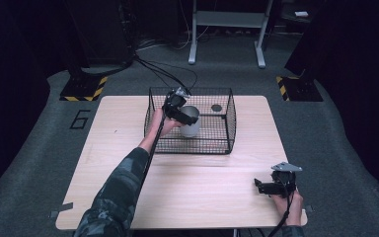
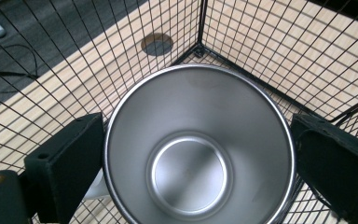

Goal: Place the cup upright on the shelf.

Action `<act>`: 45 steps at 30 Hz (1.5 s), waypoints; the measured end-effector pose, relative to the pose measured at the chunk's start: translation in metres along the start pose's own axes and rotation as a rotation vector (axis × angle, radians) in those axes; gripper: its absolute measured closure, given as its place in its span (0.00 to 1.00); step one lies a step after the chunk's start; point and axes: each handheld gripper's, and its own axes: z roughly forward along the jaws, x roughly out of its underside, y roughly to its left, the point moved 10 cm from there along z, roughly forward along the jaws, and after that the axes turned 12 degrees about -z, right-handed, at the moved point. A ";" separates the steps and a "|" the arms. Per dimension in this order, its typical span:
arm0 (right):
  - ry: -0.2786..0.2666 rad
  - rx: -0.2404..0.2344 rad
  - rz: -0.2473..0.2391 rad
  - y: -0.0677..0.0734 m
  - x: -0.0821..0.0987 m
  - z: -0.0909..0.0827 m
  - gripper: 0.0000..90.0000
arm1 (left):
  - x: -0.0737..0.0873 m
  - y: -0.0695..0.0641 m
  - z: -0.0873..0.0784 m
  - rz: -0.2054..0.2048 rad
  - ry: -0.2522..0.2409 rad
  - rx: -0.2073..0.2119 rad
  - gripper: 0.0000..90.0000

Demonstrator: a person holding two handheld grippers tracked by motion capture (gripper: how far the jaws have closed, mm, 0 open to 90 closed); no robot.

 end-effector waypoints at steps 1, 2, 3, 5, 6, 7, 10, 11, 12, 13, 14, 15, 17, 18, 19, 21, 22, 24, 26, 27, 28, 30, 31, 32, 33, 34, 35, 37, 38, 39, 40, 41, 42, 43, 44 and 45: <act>-0.001 0.000 -0.006 0.000 0.000 0.000 0.01 | 0.001 0.000 0.001 0.000 0.003 0.001 0.06; -0.001 0.001 -0.003 0.000 0.000 0.000 0.01 | 0.001 0.000 0.002 0.001 0.009 0.000 0.06; -0.001 0.001 -0.003 0.000 0.000 0.000 0.01 | 0.002 0.000 0.003 0.001 0.013 0.001 0.06; -0.001 0.000 -0.002 0.000 0.000 0.000 0.01 | 0.003 -0.001 0.005 0.004 0.018 -0.002 0.06; -0.002 0.001 -0.006 0.000 0.000 0.000 0.01 | 0.004 0.000 0.005 0.006 0.026 -0.002 0.06; 0.000 0.000 0.000 0.000 0.000 0.000 0.01 | 0.004 0.000 0.006 0.007 0.027 -0.004 0.06; -0.002 0.001 -0.005 0.000 0.000 0.000 0.01 | 0.006 0.001 0.008 -0.001 0.032 -0.008 0.06; -0.002 0.000 -0.006 0.000 0.000 0.000 0.01 | 0.007 0.002 0.009 -0.004 0.036 -0.008 0.06; -0.001 0.001 -0.004 0.000 0.000 0.000 0.01 | 0.008 0.003 0.009 -0.003 0.043 -0.010 0.06; -0.002 0.001 -0.007 -0.001 0.000 0.000 0.01 | 0.008 0.003 0.010 -0.006 0.043 -0.009 0.06; -0.001 0.000 -0.006 0.000 0.000 0.000 0.01 | 0.009 0.004 0.011 -0.009 0.047 -0.010 0.06; -0.001 0.000 -0.006 0.000 0.000 0.000 0.01 | 0.010 0.004 0.012 -0.010 0.049 -0.009 0.06; -0.001 0.000 -0.003 0.000 0.000 0.000 0.01 | 0.011 0.005 0.012 -0.008 0.060 -0.011 0.06; 0.000 0.000 -0.003 0.000 0.000 0.000 0.01 | 0.011 0.005 0.013 -0.005 0.065 -0.014 0.06; 0.000 0.000 -0.003 0.000 0.000 0.000 0.01 | 0.012 0.005 0.013 -0.006 0.066 -0.012 0.06; -0.002 0.000 -0.006 0.000 0.000 0.000 0.01 | 0.013 0.005 0.014 0.000 0.077 -0.012 0.06; -0.001 0.000 -0.002 0.000 0.000 0.000 0.01 | 0.013 0.005 0.015 0.002 0.075 -0.013 0.06; -0.001 0.000 -0.006 0.000 0.000 0.000 0.01 | 0.012 0.004 0.016 0.006 0.081 -0.017 0.06; -0.001 0.000 -0.003 0.000 0.000 0.000 0.01 | 0.012 0.003 0.017 0.014 0.087 -0.021 0.06; 0.000 0.000 0.000 0.000 0.000 0.000 0.01 | 0.012 0.002 0.018 0.013 0.084 -0.021 0.06; -0.002 0.000 -0.007 0.000 0.000 0.000 0.01 | 0.012 0.002 0.018 0.019 0.090 -0.020 0.06; -0.002 0.001 -0.006 0.000 0.000 0.000 0.01 | 0.012 0.000 0.020 0.023 0.098 -0.028 0.06; -0.002 0.001 -0.006 0.000 0.000 0.000 0.01 | 0.012 0.000 0.020 0.023 0.098 -0.028 0.06; -0.002 0.000 -0.006 0.000 0.000 0.000 0.01 | 0.012 0.000 0.020 0.024 0.101 -0.029 0.06; 0.000 0.000 0.000 0.000 0.000 0.000 0.01 | 0.012 0.001 0.020 0.025 0.103 -0.030 0.06; -0.002 0.001 -0.006 -0.001 0.000 0.000 0.01 | 0.011 0.001 0.020 0.017 0.097 -0.030 0.06; -0.002 0.001 -0.006 -0.001 0.000 0.000 0.01 | 0.011 0.001 0.020 0.017 0.097 -0.030 0.06; -0.002 0.000 -0.006 0.000 0.000 0.000 0.01 | 0.011 0.001 0.020 0.008 0.093 -0.032 0.06; -0.002 0.001 -0.005 0.000 0.000 0.000 0.01 | 0.011 0.001 0.020 0.010 0.093 -0.033 0.06; -0.002 0.001 -0.005 0.000 0.000 0.000 0.01 | 0.012 0.001 0.020 0.010 0.093 -0.032 0.06; -0.002 0.001 -0.006 0.000 0.000 0.000 0.01 | 0.012 0.001 0.020 0.010 0.094 -0.031 0.06; -0.001 0.000 -0.002 0.000 0.000 0.000 0.01 | 0.012 0.001 0.020 0.008 0.093 -0.030 0.06; -0.001 0.001 0.000 0.000 0.000 0.000 0.01 | 0.012 0.001 0.019 0.009 0.091 -0.029 0.06; -0.001 0.001 0.000 0.000 0.000 0.000 0.01 | 0.012 0.001 0.019 0.009 0.091 -0.029 0.06; -0.002 0.001 -0.007 -0.001 0.000 0.000 0.01 | 0.012 0.001 0.019 0.003 0.086 -0.028 0.06; -0.001 0.001 -0.004 0.000 0.000 0.000 0.01 | 0.012 0.001 0.019 0.001 0.084 -0.028 0.06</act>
